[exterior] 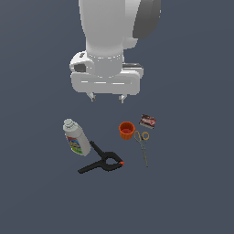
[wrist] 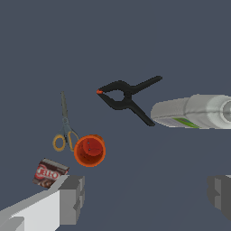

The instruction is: Pick up a designated object from a clutter of objects.

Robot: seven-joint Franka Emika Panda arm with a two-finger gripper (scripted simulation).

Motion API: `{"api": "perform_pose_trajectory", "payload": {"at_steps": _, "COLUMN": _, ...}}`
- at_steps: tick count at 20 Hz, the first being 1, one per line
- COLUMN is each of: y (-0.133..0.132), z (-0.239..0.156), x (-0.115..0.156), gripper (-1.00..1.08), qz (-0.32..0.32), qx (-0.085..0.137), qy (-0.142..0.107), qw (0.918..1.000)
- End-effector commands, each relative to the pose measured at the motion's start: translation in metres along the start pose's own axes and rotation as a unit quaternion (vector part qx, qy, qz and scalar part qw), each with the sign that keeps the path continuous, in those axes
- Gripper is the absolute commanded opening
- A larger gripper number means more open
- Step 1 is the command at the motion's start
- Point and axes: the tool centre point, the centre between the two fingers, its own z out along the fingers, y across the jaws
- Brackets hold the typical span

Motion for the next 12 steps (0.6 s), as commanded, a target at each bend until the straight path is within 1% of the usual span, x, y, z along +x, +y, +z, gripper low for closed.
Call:
{"api": "perform_pose_trajectory", "payload": {"at_steps": 1, "y": 0.000, "z": 0.000, "x": 0.000, "gripper": 1.00, "qz": 0.000, "qx": 0.000, "qy": 0.000, "qw": 1.0000}}
{"api": "perform_pose_trajectory", "payload": {"at_steps": 4, "y": 0.003, "z": 0.000, "x": -0.001, "gripper": 1.00, "qz": 0.002, "qx": 0.000, "qy": -0.001, "qw": 1.0000}}
{"api": "perform_pose_trajectory", "payload": {"at_steps": 9, "y": 0.019, "z": -0.001, "x": -0.006, "gripper": 1.00, "qz": 0.012, "qx": 0.003, "qy": -0.006, "qw": 0.9999}}
{"api": "perform_pose_trajectory", "payload": {"at_steps": 12, "y": 0.023, "z": -0.003, "x": -0.008, "gripper": 1.00, "qz": 0.014, "qx": 0.004, "qy": -0.007, "qw": 0.9999}}
